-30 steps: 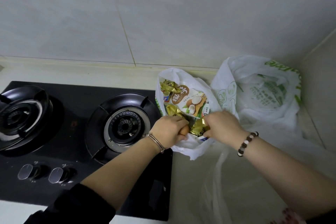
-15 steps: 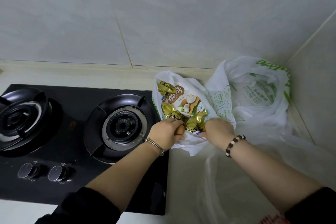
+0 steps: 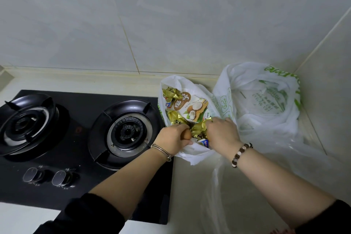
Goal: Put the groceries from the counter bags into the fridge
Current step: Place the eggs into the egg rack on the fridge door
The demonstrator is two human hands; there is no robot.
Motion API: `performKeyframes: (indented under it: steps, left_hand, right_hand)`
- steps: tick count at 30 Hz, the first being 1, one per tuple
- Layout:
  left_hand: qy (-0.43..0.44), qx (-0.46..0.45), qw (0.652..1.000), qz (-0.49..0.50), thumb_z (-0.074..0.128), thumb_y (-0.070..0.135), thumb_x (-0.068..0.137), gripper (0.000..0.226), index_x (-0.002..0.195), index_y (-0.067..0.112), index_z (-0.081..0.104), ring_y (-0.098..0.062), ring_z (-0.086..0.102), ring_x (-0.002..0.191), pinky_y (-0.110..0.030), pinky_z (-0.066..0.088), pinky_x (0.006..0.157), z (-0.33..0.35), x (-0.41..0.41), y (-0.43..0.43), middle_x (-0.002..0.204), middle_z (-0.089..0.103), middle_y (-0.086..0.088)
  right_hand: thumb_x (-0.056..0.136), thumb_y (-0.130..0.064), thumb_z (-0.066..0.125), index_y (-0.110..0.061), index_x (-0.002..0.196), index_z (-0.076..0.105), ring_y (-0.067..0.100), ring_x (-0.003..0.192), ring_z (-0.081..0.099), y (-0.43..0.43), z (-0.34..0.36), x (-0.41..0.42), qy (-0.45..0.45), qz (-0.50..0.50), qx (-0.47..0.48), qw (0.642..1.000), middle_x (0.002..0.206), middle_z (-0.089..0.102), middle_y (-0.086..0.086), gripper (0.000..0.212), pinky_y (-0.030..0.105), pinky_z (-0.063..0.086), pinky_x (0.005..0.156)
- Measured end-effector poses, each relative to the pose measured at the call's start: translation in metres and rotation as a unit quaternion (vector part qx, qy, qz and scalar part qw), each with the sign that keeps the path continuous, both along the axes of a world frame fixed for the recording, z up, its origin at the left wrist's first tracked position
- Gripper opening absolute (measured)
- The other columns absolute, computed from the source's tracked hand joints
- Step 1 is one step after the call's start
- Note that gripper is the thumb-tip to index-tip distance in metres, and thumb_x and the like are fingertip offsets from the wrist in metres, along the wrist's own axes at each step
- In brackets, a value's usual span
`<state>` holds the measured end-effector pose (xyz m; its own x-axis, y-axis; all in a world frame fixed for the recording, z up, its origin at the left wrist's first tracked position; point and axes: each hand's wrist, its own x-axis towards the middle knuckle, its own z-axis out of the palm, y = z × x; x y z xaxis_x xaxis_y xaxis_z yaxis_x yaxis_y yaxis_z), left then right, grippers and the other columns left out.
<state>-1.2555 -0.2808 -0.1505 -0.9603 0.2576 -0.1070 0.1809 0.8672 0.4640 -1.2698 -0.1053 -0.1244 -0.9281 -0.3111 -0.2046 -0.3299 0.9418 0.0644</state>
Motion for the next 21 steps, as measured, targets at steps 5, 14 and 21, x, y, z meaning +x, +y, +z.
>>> performKeyframes:
  steps: [5, 14, 21]
  left_hand:
    - [-0.005, 0.112, 0.989, 0.096, 0.079, 0.035, 0.071, 0.047, 0.113, 0.020, 0.065, -0.020, 0.061, 0.094, -0.026, 0.047, 0.082, 0.023, 0.007, -0.003, 0.102, 0.069, -0.003]
    - [0.038, 0.260, 0.935, 0.239, 0.078, 0.025, 0.075, 0.044, 0.115, 0.017, 0.063, -0.008, 0.056, 0.087, -0.004, 0.041, 0.072, 0.073, 0.051, -0.051, 0.096, 0.061, 0.007]
    - [0.078, 0.354, 0.870, 0.334, 0.071, 0.017, 0.083, 0.026, 0.105, 0.027, 0.064, -0.011, 0.064, 0.085, -0.028, 0.059, 0.069, 0.099, 0.151, -0.119, 0.099, 0.065, -0.002]
  right_hand:
    - [0.081, -0.007, 0.058, -0.015, 0.109, 0.049, 0.028, 0.083, 0.059, -0.007, 0.018, 0.003, 0.017, -0.010, -0.097, 0.995, 0.109, 0.049, 0.004, 0.031, 0.032, 0.039, 0.061]
    - [0.079, -0.017, 0.071, -0.021, 0.121, 0.055, 0.024, 0.097, 0.056, -0.064, 0.059, 0.026, -0.003, 0.014, -0.329, 0.944, 0.121, 0.045, -0.001, 0.045, 0.031, 0.047, 0.077]
    - [0.083, -0.027, 0.068, -0.021, 0.133, 0.046, 0.020, 0.117, 0.050, -0.150, 0.091, 0.096, -0.042, 0.119, -0.373, 0.919, 0.131, 0.047, -0.003, 0.055, 0.030, 0.041, 0.094]
